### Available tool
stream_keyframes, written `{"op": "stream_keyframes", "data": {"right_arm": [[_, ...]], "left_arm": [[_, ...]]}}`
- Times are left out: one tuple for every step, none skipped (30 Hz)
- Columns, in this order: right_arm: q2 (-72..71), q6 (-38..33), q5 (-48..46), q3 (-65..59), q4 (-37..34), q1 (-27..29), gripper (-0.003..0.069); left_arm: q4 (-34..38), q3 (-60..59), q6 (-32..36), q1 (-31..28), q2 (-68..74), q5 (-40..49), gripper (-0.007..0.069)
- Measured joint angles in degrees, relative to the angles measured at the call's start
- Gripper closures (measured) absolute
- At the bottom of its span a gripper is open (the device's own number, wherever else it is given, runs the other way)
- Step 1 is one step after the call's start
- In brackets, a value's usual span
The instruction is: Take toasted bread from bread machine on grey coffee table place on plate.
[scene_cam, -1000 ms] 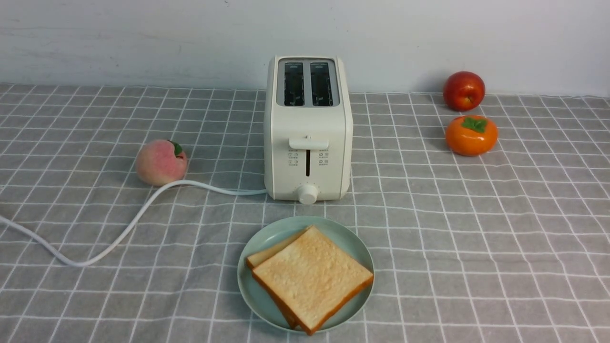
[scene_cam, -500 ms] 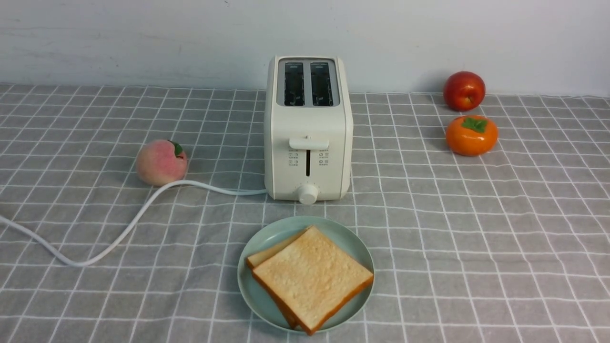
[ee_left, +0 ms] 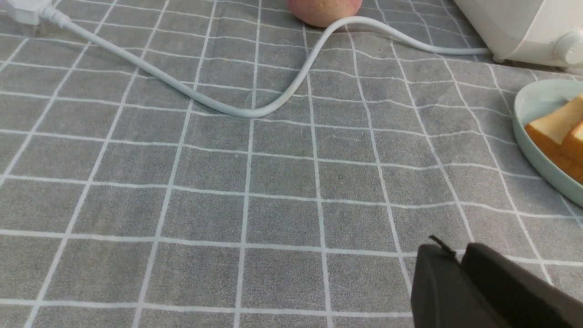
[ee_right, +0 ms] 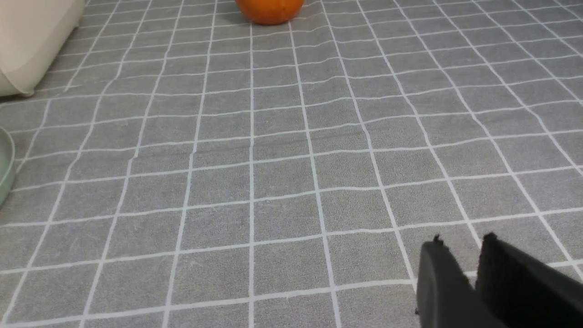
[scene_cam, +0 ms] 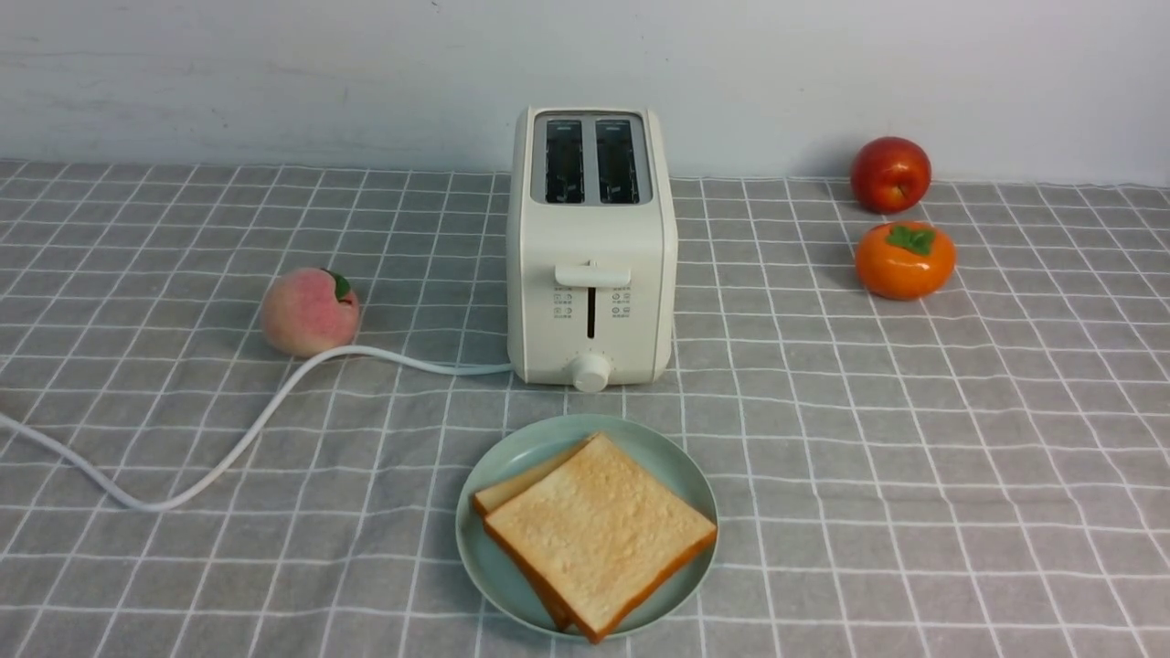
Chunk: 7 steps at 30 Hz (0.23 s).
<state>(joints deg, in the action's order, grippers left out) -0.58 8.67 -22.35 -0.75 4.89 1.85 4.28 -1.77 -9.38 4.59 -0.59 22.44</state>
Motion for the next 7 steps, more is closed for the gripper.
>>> {"op": "stream_keyframes", "data": {"right_arm": [[0.0, 0.0, 0.0, 0.0, 0.0, 0.0, 0.0519], [0.0, 0.0, 0.0, 0.0, 0.0, 0.0, 0.0518], [0.0, 0.0, 0.0, 0.0, 0.0, 0.0, 0.0518], [0.0, 0.0, 0.0, 0.0, 0.0, 0.0, 0.0516], [0.0, 0.0, 0.0, 0.0, 0.0, 0.0, 0.0515], [0.0, 0.0, 0.0, 0.0, 0.0, 0.0, 0.0515], [0.0, 0.0, 0.0, 0.0, 0.0, 0.0, 0.0513]], "left_arm": [[0.0, 0.0, 0.0, 0.0, 0.0, 0.0, 0.0556], [0.0, 0.0, 0.0, 0.0, 0.0, 0.0, 0.0555], [0.0, 0.0, 0.0, 0.0, 0.0, 0.0, 0.0555], [0.0, 0.0, 0.0, 0.0, 0.0, 0.0, 0.0554], [0.0, 0.0, 0.0, 0.0, 0.0, 0.0, 0.0554], [0.0, 0.0, 0.0, 0.0, 0.0, 0.0, 0.0554], [0.0, 0.0, 0.0, 0.0, 0.0, 0.0, 0.0553]]}}
